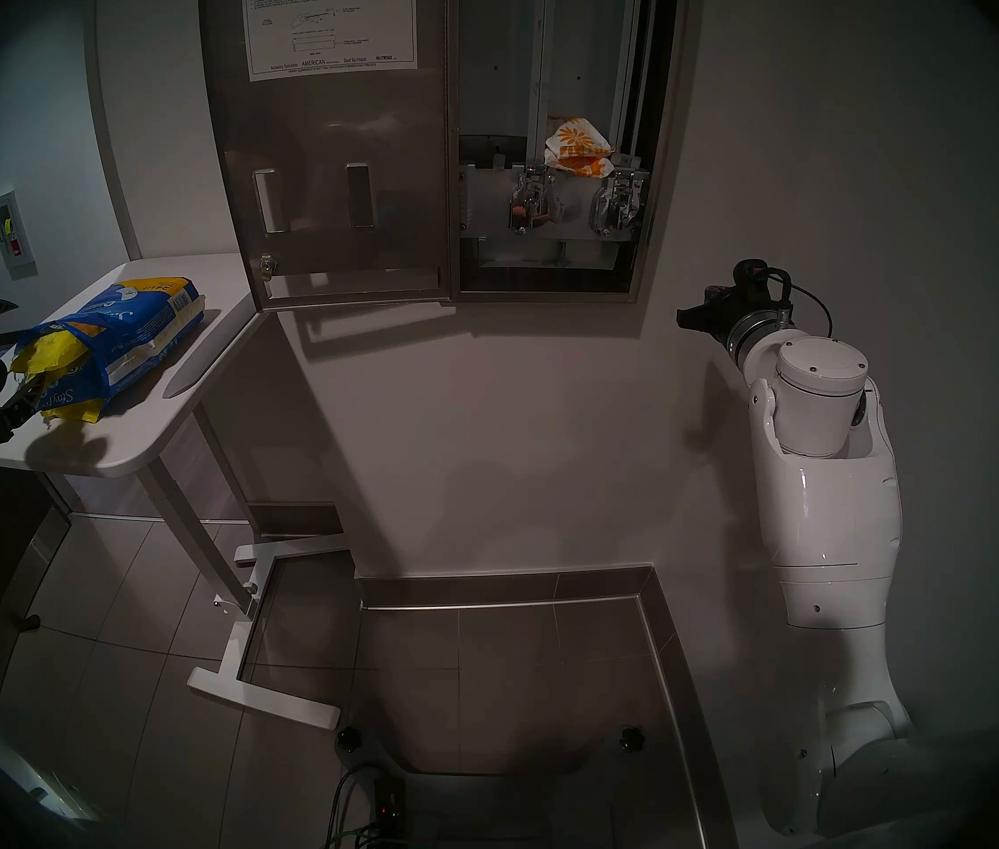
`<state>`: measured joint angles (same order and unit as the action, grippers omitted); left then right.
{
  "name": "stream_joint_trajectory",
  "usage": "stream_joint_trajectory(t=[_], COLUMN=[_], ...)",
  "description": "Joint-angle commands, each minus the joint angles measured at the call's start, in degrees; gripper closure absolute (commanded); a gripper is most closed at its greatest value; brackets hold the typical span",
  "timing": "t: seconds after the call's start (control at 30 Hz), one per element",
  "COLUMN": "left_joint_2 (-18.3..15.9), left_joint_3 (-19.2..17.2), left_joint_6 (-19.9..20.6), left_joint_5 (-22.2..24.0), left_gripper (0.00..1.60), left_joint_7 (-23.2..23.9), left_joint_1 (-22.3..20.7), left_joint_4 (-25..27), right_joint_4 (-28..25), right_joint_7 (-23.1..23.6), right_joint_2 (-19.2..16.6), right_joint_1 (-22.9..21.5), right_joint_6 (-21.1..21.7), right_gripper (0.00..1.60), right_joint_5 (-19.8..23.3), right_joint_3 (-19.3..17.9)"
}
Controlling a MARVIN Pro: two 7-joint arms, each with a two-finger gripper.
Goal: Open the dispenser door, put the pads inside, close the door
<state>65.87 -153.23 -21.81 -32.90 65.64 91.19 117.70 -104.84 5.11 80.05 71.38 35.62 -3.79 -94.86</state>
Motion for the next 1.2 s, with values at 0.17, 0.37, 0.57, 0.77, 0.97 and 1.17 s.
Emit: stream_joint_trajectory(t=[0.17,0.37,0.57,0.77,0.97,1.17], left_joint_2=[2.1,2.9,3.0,3.4,3.6,3.3], left_joint_3=[0.3,0.3,0.7,1.1,1.3,1.5], left_joint_6=[0.4,0.6,0.6,0.7,0.5,0.3], left_joint_5=[0.4,0.8,0.4,0.1,-0.2,-0.8], left_gripper=[0.0,0.0,0.0,0.0,0.0,0.0], left_joint_7=[-0.5,-0.2,-0.5,-0.6,-0.8,-1.4], left_joint_1=[-0.4,-0.2,-0.4,-0.3,-0.2,-0.6], left_joint_4=[2.1,3.1,3.3,3.6,3.6,3.2], right_joint_4=[-0.7,-0.7,-0.7,-0.7,-0.7,-0.7], right_joint_7=[0.1,0.1,0.1,0.1,0.1,0.0], right_joint_2=[0.0,0.0,-0.1,-0.1,-0.1,-0.1], right_joint_1=[-0.5,-0.5,-0.5,-0.5,-0.5,-0.5], right_joint_6=[-0.2,-0.2,-0.2,-0.2,-0.2,-0.2], right_gripper=[1.09,1.09,1.09,1.09,1.09,1.09], right_joint_5=[0.1,0.1,0.2,0.2,0.2,0.2], right_joint_3=[0.0,0.0,0.0,0.0,0.0,0.1])
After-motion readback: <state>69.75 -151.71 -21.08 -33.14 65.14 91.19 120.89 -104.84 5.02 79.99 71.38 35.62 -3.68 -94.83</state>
